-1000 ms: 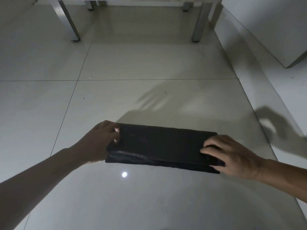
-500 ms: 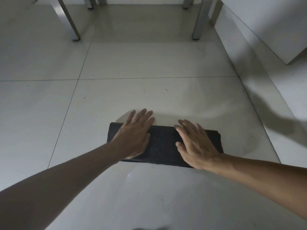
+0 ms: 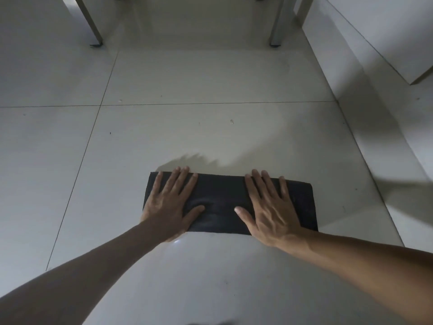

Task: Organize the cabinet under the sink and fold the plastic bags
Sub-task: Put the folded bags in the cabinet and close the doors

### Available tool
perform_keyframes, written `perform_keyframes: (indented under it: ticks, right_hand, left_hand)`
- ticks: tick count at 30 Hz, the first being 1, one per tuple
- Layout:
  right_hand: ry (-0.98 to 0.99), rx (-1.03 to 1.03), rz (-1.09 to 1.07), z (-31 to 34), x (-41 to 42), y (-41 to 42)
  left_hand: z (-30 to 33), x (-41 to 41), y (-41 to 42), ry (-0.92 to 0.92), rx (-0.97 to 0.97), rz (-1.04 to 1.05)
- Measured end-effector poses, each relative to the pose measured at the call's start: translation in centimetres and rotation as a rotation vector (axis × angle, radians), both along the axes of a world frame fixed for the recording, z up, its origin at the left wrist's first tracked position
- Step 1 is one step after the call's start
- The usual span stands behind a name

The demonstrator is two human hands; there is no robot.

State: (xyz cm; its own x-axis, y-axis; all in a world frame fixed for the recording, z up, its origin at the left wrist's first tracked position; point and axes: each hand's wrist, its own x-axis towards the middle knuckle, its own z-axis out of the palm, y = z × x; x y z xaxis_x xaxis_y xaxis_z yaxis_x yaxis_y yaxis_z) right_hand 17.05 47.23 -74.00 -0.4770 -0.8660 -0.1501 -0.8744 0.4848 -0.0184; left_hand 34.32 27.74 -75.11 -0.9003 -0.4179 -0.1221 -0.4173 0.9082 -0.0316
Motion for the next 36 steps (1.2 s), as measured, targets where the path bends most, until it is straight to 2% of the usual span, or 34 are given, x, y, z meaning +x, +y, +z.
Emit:
perform_keyframes:
  ticks: [5, 9, 14, 18, 22, 26, 31, 36]
  right_hand:
    - [0.018, 0.075, -0.084, -0.4, -2.1, 3.3]
    - [0.036, 0.086, -0.155, 0.0, -2.8, 4.4]
    - [-0.027, -0.024, 0.031, 0.6, 0.3, 0.9]
    - [-0.079, -0.022, 0.052, 0.0, 1.3, -1.2]
    - [-0.046, 0.004, -0.003, -0.4, -1.2, 0.5]
    - [-0.040, 0.042, -0.090, -0.4, -4.0, 3.5]
    - [-0.166, -0.079, -0.125, 1.1, -7.2, 4.9]
    - [-0.394, 0.086, -0.308, 4.4, -9.8, 2.9]
  left_hand:
    - [-0.6, 2.2, -1.8, 0.060, 0.067, 0.133]
    - [0.2, 2.5, -2.4, 0.060, 0.010, 0.156]
    - [2.2, -1.4, 0.5, 0.194, 0.065, -0.031]
    - [1.0, -3.5, 2.3, 0.086, 0.081, -0.165]
    - [0.3, -2.2, 0.9, 0.019, 0.070, -0.065]
    - [0.1, -0.3, -0.9, 0.085, 0.103, 0.028]
    - [1.0, 1.1, -3.3, 0.231, 0.170, 0.205]
    - [3.4, -0.1, -6.6, 0.106, 0.437, 0.373]
